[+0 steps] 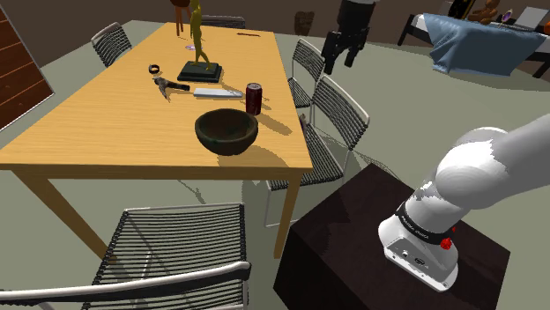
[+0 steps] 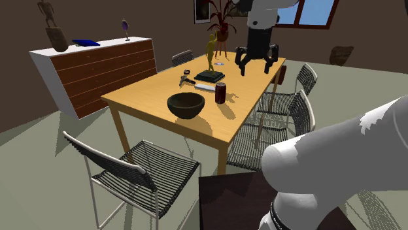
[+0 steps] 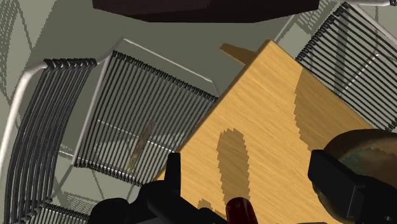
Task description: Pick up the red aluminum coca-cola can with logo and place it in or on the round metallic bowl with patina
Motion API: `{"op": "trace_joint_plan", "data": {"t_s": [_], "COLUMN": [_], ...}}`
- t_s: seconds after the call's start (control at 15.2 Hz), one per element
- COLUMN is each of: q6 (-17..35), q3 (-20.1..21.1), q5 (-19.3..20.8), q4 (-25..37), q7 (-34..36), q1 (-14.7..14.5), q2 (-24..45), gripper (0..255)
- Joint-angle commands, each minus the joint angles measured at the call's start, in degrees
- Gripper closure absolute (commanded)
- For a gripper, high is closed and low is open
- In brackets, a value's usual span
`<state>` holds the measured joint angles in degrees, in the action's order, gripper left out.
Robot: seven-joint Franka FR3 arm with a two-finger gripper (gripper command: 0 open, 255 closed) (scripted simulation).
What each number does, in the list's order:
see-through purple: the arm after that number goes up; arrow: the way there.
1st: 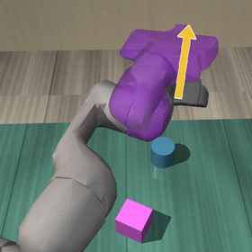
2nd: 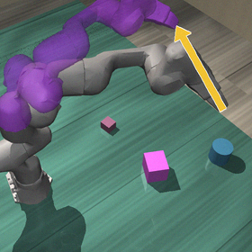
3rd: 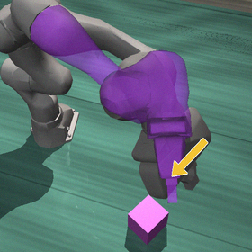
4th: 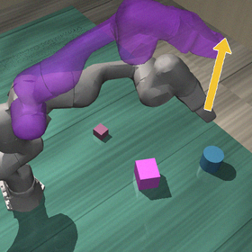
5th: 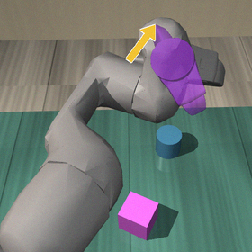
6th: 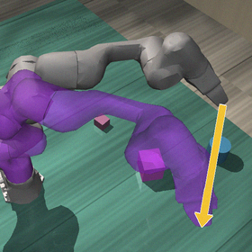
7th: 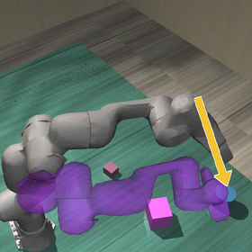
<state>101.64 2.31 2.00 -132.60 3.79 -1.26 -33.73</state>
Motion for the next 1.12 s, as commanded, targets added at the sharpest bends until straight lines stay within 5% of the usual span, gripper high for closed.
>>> {"op": "trace_joint_plan", "data": {"t_s": [0.0, 1.06], "q6": [2.96, 14.35], "q3": [-0.20, 1.15], "q5": [-0.01, -0.73], "q4": [1.43, 24.69], "q7": [-0.45, -1.06], "q1": [0.01, -1.24], "q2": [4.41, 39.84], "gripper": [0, 0]}}
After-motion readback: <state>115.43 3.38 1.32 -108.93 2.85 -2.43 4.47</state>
